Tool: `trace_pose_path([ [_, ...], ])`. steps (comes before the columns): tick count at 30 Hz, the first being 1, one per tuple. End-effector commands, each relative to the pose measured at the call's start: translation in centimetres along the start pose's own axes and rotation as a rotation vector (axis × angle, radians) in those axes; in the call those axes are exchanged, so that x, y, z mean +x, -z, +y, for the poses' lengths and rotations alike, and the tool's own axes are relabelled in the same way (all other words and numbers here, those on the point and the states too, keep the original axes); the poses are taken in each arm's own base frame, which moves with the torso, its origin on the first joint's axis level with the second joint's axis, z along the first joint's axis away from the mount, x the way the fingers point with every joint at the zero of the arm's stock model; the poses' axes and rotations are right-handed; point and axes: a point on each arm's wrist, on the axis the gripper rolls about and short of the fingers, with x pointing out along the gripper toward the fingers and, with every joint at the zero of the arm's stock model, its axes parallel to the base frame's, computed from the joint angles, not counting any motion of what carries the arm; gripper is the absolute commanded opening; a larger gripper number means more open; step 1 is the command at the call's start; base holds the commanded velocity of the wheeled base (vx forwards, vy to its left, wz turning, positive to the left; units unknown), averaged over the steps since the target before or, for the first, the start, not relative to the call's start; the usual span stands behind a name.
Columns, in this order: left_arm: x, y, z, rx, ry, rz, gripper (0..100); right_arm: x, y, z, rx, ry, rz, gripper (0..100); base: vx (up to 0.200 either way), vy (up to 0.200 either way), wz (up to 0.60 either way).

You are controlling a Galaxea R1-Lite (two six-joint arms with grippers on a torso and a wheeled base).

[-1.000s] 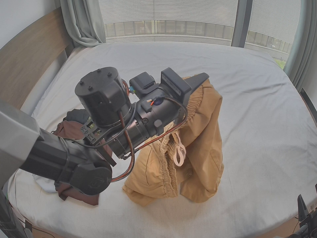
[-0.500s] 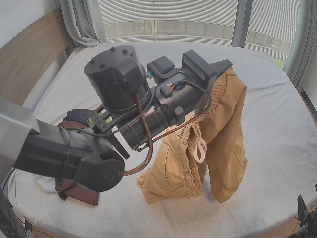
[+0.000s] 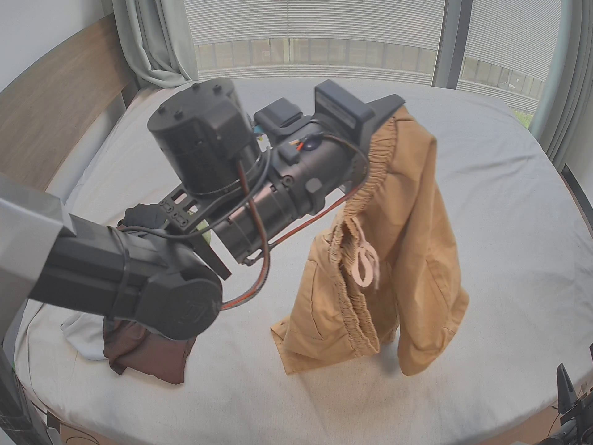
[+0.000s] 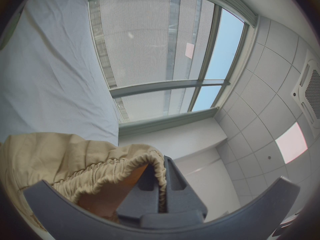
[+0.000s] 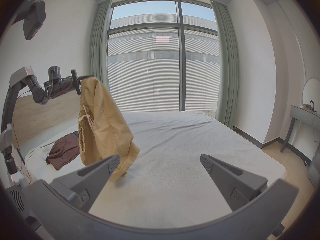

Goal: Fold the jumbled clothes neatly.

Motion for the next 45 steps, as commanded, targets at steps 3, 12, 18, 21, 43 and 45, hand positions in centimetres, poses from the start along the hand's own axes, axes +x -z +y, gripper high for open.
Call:
trace_pose_path([
  [3, -4.1, -4.4, 3.3, 0.052, -0.118, -0.130, 0, 0.0, 0.5, 0.0, 0.000, 0.000, 0.001, 100, 0.000, 0.000, 0.00],
  [12, -9.8, -6.9, 4.4, 0.133, -0.198, -0.149, 0, 0.0, 0.5, 0.0, 0.000, 0.000, 0.001, 100, 0.000, 0.000, 0.00],
  [18, -12.8, -7.9, 5.8, 0.180, -0.283, -0.158, 0, 0.0, 0.5, 0.0, 0.000, 0.000, 0.001, 100, 0.000, 0.000, 0.00],
  [21, -14.5, -7.8, 6.8, 0.207, -0.329, -0.149, 0, 0.0, 0.5, 0.0, 0.000, 0.000, 0.001, 100, 0.000, 0.000, 0.00],
  [43, -19.0, -5.9, 14.9, 0.303, -0.532, -0.031, 0, 0.0, 0.5, 0.0, 0.000, 0.000, 0.001, 100, 0.000, 0.000, 0.00],
  [45, -18.9, -5.9, 15.4, 0.299, -0.543, -0.031, 0, 0.0, 0.5, 0.0, 0.000, 0.000, 0.001, 100, 0.000, 0.000, 0.00],
])
